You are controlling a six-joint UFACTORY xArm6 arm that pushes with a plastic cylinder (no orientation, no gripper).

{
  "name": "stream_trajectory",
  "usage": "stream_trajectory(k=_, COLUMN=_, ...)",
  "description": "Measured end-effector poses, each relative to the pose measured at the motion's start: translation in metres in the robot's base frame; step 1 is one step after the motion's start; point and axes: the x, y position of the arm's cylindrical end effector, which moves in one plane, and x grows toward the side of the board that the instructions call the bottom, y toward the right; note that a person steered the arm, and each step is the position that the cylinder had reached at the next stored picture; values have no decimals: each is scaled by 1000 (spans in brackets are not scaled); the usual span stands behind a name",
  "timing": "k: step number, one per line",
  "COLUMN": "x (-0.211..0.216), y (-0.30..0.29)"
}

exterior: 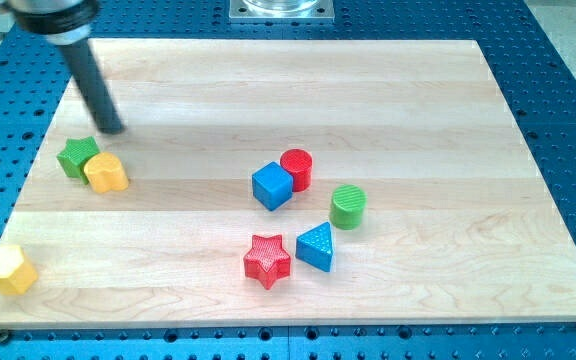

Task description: Move the hexagon closely to the green star and heart

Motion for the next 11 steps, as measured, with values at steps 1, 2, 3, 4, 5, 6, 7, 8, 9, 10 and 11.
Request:
stream_trajectory(k=1, x=62, y=100)
stream_trajectory(k=2, x=130, y=86)
stream_trajectory(k=3, x=210, y=74)
stream_trajectory(k=4, x=250, y=62)
stream_trajectory(k=5, x=249, y=0)
stream_trajectory(k=6, x=249, y=-87)
stream_trajectory(k=7, x=220, y=-94)
stream_trajectory(k=8, x=183, y=-49)
stream_trajectory(k=9, x=190, y=-2)
stream_trajectory(k=10, x=214, y=4)
stream_trajectory(k=11, x=194, y=33)
